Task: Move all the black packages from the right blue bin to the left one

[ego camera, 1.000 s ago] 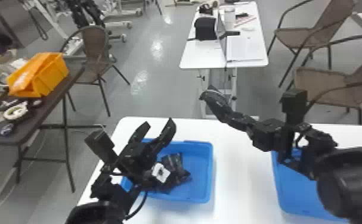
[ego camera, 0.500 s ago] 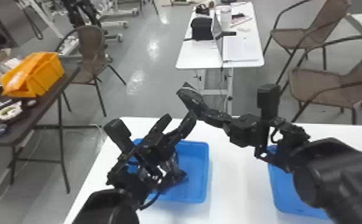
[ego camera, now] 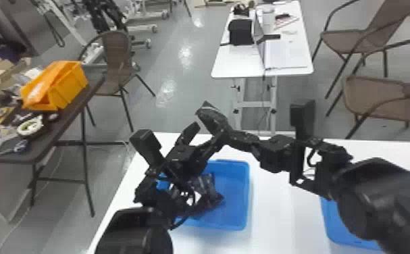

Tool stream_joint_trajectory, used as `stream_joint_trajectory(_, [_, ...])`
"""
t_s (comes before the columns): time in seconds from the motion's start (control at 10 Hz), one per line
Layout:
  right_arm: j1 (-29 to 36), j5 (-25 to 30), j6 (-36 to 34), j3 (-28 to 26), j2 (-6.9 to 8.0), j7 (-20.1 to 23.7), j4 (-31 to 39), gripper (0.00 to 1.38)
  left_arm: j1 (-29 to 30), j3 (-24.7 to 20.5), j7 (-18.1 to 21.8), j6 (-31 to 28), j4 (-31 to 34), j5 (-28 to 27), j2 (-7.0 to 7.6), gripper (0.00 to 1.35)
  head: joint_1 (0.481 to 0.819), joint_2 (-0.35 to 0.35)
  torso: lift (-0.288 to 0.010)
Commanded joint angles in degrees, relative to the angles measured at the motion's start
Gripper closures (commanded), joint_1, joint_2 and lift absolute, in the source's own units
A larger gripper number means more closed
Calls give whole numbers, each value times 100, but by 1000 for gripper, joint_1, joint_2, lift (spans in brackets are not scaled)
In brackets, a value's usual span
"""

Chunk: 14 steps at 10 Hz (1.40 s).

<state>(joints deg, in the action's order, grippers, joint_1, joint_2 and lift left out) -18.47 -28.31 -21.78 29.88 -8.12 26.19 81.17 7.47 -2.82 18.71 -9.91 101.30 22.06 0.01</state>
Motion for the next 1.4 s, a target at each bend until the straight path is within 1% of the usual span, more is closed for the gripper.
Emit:
stream_joint_trajectory(0.0, [-61, -78, -11, 123, -23, 0, -31, 1113, -70, -8, 1, 59, -111, -70, -16, 208, 695, 253, 0])
stream_joint_trajectory(0.2, [-87, -122, -11, 176, -23, 0, -58, 1113, -237, 36, 1, 112, -401, 70, -16, 208, 695, 263, 0])
stream_joint_trajectory(0.3, [-96, -122, -19, 176, -23, 0, -58, 1113, -263, 45, -8, 138, -410, -35, -16, 213, 695, 263, 0])
stream_joint_trajectory(0.4, [-87, -140, -11, 176, -23, 0, -66, 1113, -263, 54, -8, 358, -383, -360, -16, 585, 695, 261, 0])
stream_joint_trajectory(0.5, [-78, -140, -11, 176, -32, 0, -66, 1113, -202, 106, -140, 472, -348, -457, -16, 1296, 695, 262, 0])
stream_joint_trajectory(0.6, [-69, -140, -11, 167, -32, 0, -75, 1113, -140, 106, -175, 481, -348, -281, -16, 1253, 695, 264, 0])
stream_joint_trajectory(0.7, [-52, -166, 7, 149, -32, 9, -84, 1113, -88, 168, -175, 578, -348, -281, -16, 1211, 695, 266, 0])
stream_joint_trajectory(1.0, [-43, -184, 77, 141, -23, 18, -119, 1113, -105, 256, -175, 701, -348, -272, -16, 1211, 695, 257, 0])
stream_joint_trajectory(1.1, [-25, -359, 262, 141, -6, 62, -260, 1032, -96, 256, -175, 745, -348, -281, -16, 1211, 695, 255, 0])
stream_joint_trajectory(1.2, [62, -368, 402, -35, 56, 132, -321, 579, -96, 247, -175, 771, -348, -290, -16, 1211, 695, 255, 0])
stream_joint_trajectory(1.3, [221, -219, 596, -360, 135, 308, -295, 117, -70, 168, -175, 815, -348, -352, -16, 1211, 695, 253, 0])
